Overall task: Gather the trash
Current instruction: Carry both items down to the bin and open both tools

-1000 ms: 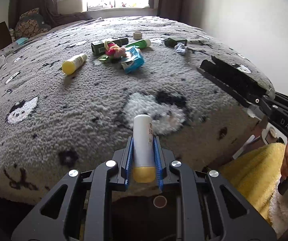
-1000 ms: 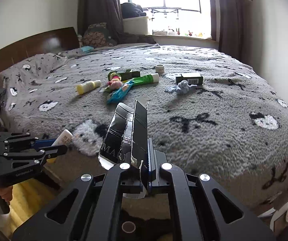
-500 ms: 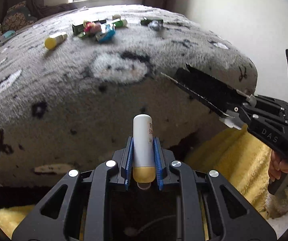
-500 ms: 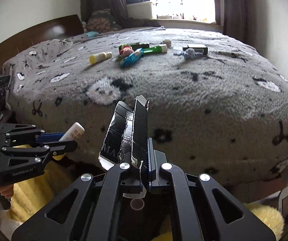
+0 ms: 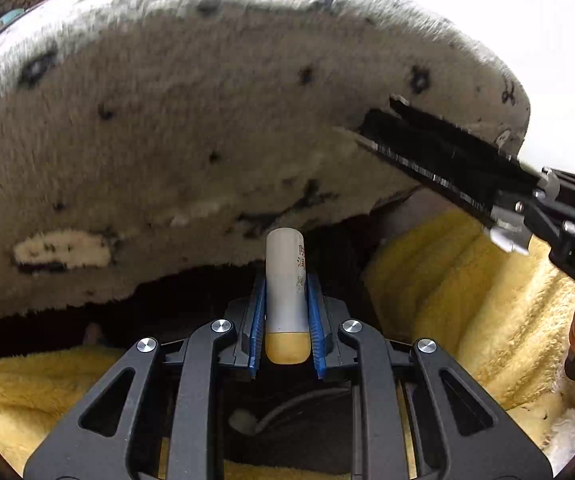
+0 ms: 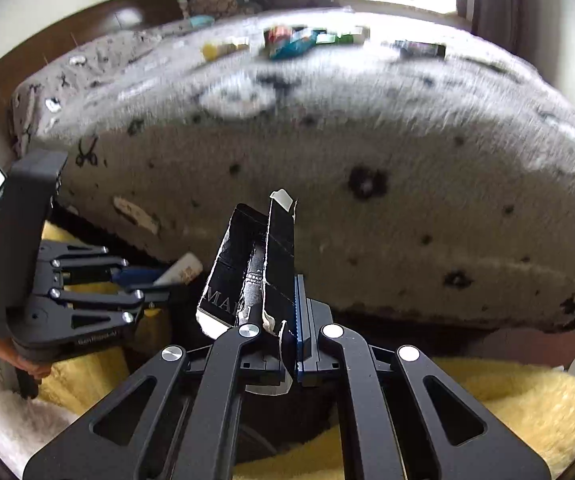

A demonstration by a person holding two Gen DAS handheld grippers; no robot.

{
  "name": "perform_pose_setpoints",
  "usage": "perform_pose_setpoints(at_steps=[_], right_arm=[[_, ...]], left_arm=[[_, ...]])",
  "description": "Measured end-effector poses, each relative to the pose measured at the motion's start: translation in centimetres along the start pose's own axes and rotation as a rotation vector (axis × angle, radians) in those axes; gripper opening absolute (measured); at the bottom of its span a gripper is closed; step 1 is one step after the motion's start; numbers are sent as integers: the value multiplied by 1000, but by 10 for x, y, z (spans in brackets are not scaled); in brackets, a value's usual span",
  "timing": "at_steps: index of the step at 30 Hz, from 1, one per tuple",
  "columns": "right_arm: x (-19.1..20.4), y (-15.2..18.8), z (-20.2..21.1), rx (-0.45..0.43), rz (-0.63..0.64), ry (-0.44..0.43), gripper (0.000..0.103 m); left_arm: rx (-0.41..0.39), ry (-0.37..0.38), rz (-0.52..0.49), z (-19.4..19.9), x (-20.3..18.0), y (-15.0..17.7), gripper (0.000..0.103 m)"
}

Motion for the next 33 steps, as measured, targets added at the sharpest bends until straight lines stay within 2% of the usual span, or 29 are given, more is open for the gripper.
perform_pose_setpoints(at_steps=[7, 10, 21, 27, 29, 30, 31, 33], right_arm=[[1, 43, -48, 181, -86, -41, 4], [2, 58, -63, 233, -135, -80, 4], [6, 77, -97, 316, -188, -131, 5], [1, 77, -102, 321, -225, -144, 8], [-2, 76, -103, 318, -235, -148, 9], [-3, 75, -104, 316, -241, -149, 9], [-5, 75, -104, 313, -249, -148, 10], [-11, 73, -101, 300, -271, -145, 35]], left_arm=[[50, 2, 15, -29, 2, 15, 18], [72, -5, 24, -40, 5, 21, 18], [139, 32, 65, -69, 12, 36, 19], [172, 48, 67, -77, 11, 40, 18], [176, 52, 63, -76, 13, 41, 20], [175, 51, 61, -76, 13, 41, 25], [173, 51, 62, -76, 13, 41, 26], [171, 48, 67, -75, 13, 41, 31]])
Point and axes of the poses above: each gripper's, at about its wrist camera, not at the fingertips, and z roughly against the way its jaws point, x to its left, y to its underside, the point moved 10 cm from there along -z, roughly the way its jaws point, and after that the axes turned 8 degrees about z, right-handed, at the moved point
